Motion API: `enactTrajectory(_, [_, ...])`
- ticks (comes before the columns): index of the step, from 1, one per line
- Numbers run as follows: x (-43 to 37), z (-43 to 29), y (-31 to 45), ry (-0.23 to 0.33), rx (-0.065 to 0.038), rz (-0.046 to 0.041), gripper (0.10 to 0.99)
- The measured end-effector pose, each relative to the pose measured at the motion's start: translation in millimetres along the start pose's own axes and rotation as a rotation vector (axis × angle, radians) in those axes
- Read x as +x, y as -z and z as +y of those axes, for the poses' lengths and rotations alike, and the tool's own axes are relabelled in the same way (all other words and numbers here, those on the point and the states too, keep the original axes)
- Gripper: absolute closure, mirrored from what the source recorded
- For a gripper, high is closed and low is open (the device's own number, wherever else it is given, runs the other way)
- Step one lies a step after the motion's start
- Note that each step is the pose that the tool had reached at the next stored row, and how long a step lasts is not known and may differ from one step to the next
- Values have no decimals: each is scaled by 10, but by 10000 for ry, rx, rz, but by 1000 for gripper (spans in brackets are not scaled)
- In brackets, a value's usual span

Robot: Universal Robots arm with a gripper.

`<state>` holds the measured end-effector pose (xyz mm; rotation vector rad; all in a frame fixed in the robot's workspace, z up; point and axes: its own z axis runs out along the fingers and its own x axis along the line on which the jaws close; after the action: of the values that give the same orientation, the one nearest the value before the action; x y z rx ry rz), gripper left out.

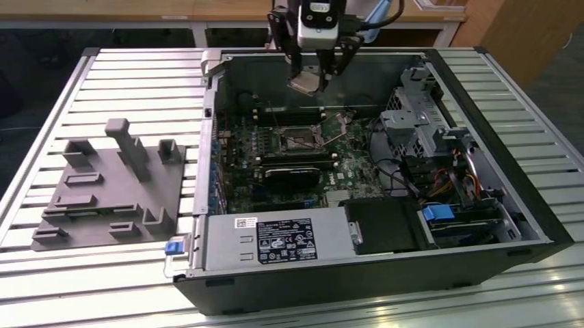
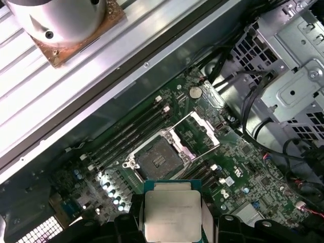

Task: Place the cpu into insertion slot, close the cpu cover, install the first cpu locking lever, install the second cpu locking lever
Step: 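Place the cpu into insertion slot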

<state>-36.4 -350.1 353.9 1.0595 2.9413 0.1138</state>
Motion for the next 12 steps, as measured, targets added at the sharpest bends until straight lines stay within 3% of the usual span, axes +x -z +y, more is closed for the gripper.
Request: enactTrajectory(12, [0, -2, -26, -987, -12, -73, 545])
